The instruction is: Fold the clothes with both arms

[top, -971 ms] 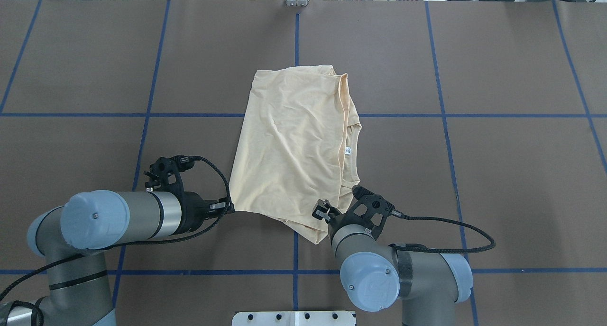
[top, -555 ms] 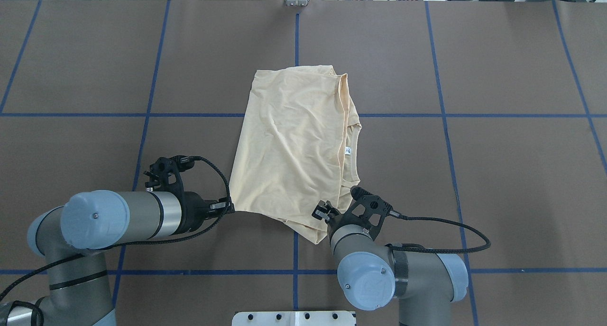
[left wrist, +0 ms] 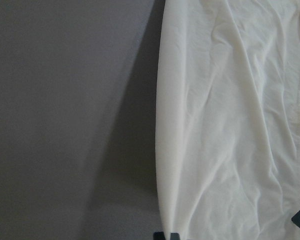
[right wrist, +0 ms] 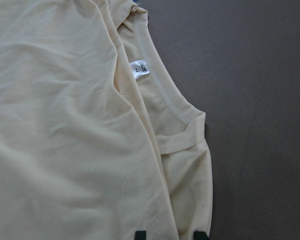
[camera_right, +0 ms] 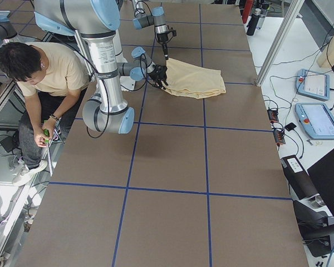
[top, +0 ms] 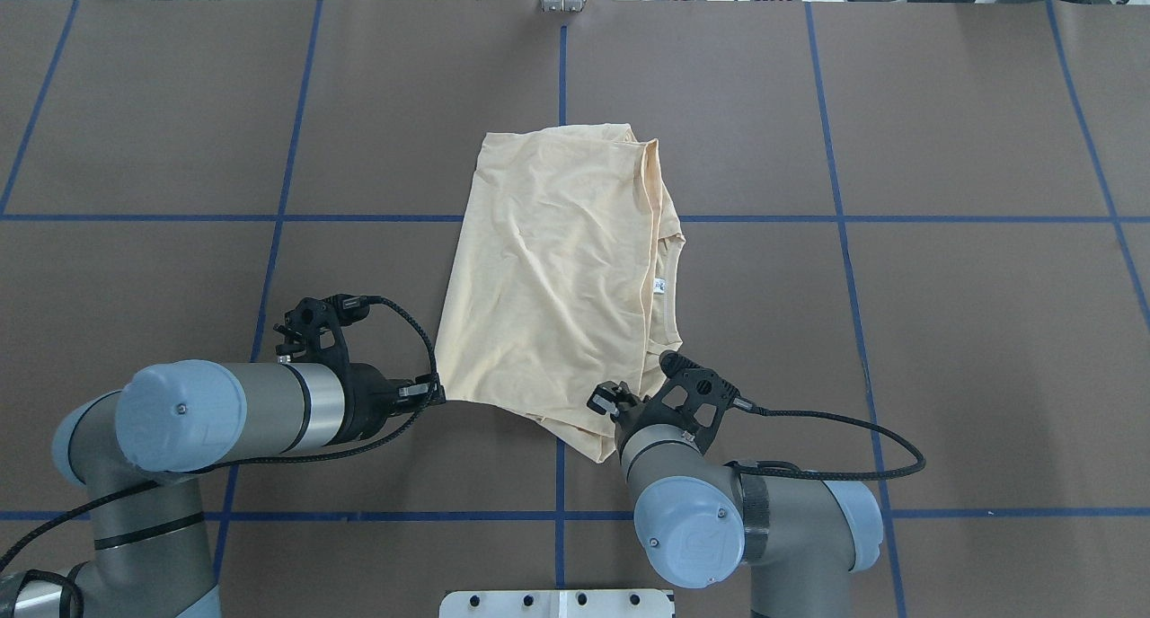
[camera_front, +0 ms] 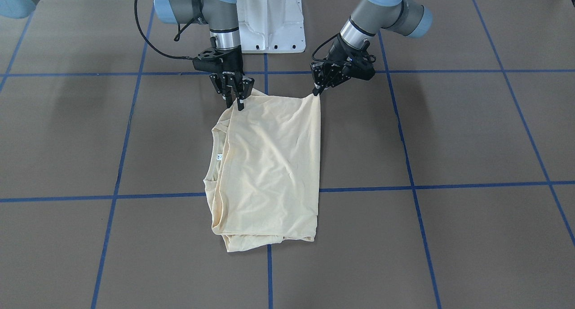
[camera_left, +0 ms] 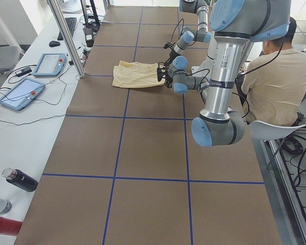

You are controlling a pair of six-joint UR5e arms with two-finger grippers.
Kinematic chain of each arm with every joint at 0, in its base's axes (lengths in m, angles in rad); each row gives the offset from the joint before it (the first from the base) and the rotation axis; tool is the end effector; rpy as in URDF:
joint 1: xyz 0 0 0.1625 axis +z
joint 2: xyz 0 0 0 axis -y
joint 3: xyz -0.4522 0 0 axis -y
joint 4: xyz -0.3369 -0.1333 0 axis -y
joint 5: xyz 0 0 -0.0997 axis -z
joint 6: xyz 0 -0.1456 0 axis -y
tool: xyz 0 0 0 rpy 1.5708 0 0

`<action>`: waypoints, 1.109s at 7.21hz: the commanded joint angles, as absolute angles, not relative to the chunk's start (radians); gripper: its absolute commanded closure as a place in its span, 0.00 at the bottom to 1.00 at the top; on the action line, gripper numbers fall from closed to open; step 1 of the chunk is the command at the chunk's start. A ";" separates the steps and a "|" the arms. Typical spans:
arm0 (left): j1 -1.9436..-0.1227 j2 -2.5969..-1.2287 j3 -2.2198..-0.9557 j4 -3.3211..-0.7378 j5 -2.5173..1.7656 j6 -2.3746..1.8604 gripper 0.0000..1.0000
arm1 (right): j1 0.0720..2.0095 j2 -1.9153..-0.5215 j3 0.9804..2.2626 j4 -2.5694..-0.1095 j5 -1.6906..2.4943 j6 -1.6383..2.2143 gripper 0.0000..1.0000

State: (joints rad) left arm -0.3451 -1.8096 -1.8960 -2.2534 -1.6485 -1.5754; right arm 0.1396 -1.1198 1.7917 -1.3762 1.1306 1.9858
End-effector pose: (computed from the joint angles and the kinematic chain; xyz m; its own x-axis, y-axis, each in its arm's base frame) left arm 0.4867 -0.3046 0.3735 0.2985 -0.1122 -0.9478 0.2694 0.9626 -0.0291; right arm -0.5924 -0.2805 0.3691 0.4064 0.4254 0.8086 -0.6680 0.7421 -0.0548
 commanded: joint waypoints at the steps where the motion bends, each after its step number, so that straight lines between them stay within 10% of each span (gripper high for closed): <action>1: -0.345 -1.812 -1.896 -2.253 -1.649 -1.575 1.00 | 0.140 -1.120 1.792 -1.376 1.126 1.985 0.63; 3: -0.345 -1.813 -1.896 -2.253 -1.651 -1.574 1.00 | 0.140 -1.120 1.792 -1.376 1.126 1.985 0.77; 4: -0.344 -1.815 -1.894 -2.253 -1.651 -1.574 1.00 | 0.140 -1.123 1.793 -1.376 1.126 1.973 1.00; 8: -0.345 -1.809 -1.945 -2.253 -1.654 -1.572 1.00 | 0.156 -1.175 1.949 -1.377 1.152 1.790 1.00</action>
State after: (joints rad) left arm -0.3444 -1.8133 -1.9155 -2.2534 -1.6539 -1.5724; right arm 0.1517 -1.1467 1.8732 -1.3751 1.1402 1.8443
